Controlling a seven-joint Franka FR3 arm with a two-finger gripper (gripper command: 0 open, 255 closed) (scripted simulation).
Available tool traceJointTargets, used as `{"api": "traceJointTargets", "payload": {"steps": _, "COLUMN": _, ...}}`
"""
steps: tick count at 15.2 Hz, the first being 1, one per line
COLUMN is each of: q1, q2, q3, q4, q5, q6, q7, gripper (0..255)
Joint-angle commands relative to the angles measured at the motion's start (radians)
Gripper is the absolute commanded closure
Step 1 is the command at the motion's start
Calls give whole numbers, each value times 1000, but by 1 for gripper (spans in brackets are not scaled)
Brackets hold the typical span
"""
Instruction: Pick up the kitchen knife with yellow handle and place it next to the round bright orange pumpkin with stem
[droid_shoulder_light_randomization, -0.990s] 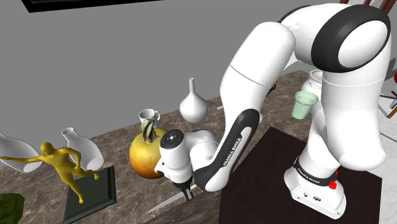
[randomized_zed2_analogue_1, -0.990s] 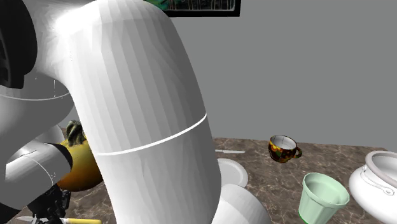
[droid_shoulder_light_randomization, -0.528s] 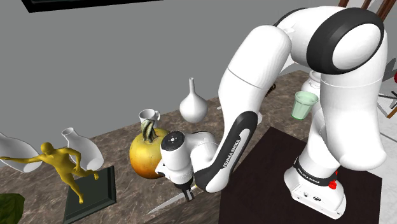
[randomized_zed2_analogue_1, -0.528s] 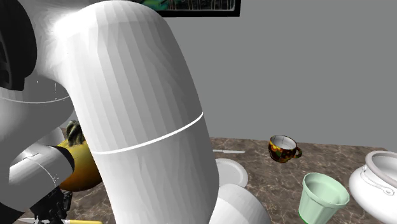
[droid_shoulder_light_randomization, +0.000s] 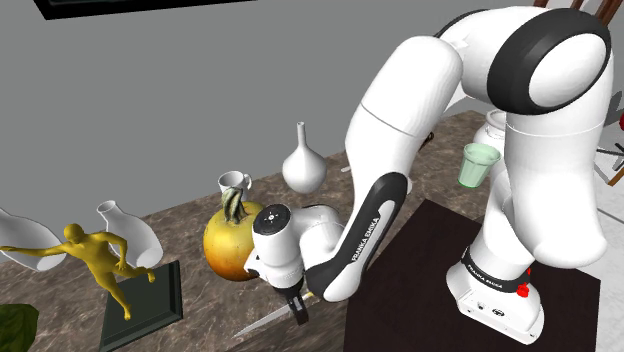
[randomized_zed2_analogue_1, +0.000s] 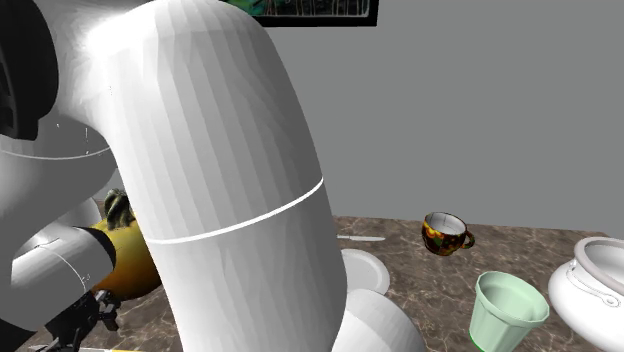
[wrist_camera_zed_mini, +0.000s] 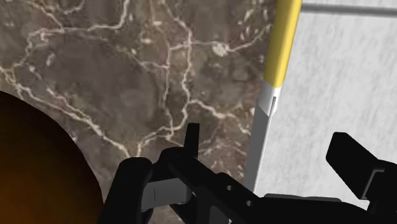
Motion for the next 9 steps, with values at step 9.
{"api": "traceJointTargets", "payload": {"steps": 9, "q1": -26, "q2": -105, "q3": 38, "q4": 0, "q5": 65, "q6": -101, "q7": -47, "gripper": 0}}
